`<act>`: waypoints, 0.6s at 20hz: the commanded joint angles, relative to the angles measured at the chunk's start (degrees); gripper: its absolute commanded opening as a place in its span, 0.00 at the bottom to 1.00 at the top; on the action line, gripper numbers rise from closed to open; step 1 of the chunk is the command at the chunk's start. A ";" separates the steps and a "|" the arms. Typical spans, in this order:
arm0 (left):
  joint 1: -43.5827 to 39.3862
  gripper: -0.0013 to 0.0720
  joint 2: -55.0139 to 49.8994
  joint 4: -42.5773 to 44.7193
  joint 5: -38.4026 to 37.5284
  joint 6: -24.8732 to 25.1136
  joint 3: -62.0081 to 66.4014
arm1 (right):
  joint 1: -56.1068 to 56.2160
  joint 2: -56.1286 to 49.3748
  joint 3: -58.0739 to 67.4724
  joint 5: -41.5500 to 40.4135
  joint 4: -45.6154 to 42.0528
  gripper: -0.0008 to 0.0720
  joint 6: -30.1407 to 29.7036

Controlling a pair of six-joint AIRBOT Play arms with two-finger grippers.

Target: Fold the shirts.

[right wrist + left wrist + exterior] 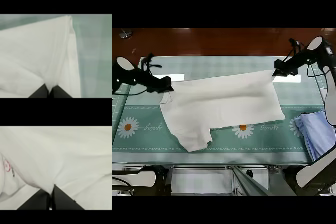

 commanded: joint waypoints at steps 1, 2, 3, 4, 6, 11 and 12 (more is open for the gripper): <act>-0.20 0.05 -0.28 -0.63 0.50 1.01 -7.78 | 1.31 -3.23 -0.85 3.34 -0.79 0.04 -0.96; -0.15 0.05 -0.28 -0.85 1.01 1.03 -8.83 | 1.46 -4.13 -0.85 3.34 -0.74 0.04 -0.28; -0.02 0.06 -0.26 -0.76 0.52 1.05 -8.83 | 1.68 -4.57 -0.85 3.37 -0.90 0.21 0.96; 0.42 0.39 -0.22 -0.76 -2.01 1.03 -7.98 | 1.57 -4.46 -0.79 3.45 -1.01 0.72 1.40; 1.90 0.97 0.02 0.70 -8.96 2.10 -4.74 | 0.02 -2.73 -0.52 5.49 -1.84 0.87 1.03; 9.46 0.97 11.28 2.01 -12.39 2.12 -9.94 | -8.48 7.93 -6.93 12.83 -9.05 0.87 -2.54; 11.47 0.97 14.86 1.68 -12.37 2.12 -15.04 | -10.88 11.39 -12.26 9.73 -8.46 0.87 -2.29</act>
